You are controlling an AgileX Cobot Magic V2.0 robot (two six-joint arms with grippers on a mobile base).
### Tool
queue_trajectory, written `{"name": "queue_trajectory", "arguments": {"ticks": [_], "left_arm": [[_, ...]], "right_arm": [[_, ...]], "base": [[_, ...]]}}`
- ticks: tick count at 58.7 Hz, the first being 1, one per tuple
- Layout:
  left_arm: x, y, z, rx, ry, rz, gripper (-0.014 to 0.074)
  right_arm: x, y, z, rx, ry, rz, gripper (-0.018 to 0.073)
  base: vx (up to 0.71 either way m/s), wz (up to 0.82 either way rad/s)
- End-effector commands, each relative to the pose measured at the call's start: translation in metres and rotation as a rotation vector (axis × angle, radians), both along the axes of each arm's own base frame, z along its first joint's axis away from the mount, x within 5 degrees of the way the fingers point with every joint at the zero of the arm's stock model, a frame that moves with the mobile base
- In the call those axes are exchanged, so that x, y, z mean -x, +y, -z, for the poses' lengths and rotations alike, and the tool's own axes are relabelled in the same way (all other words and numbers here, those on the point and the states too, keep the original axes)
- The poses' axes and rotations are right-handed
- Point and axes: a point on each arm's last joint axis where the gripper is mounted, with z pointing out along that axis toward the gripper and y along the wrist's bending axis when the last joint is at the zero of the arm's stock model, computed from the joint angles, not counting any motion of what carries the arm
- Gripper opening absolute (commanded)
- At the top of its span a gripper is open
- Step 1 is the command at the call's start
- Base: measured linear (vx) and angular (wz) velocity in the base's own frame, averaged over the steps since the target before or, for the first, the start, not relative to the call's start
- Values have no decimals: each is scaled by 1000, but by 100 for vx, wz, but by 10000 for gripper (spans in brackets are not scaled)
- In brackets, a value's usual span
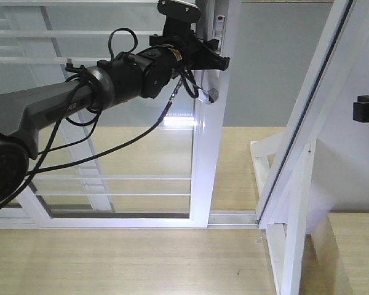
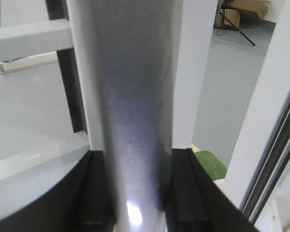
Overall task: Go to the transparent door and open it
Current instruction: 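Move the left gripper to the door handle, then push the handle with the left gripper, sliding the door further open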
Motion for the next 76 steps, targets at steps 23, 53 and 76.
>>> {"name": "queue_trajectory", "arguments": {"ticks": [23, 53, 76], "left_arm": [[-19, 71, -69, 170, 4, -166, -6], [-17, 111, -87, -29, 45, -204, -6], [-10, 173, -125, -41, 70, -324, -3]], "right_arm": [[-1, 0, -16, 8, -107, -18, 490], [-1, 0, -16, 8, -106, -18, 405], [-2, 0, -16, 8, -107, -18, 399]], "base": [[0, 0], [0, 0], [0, 0]]}}
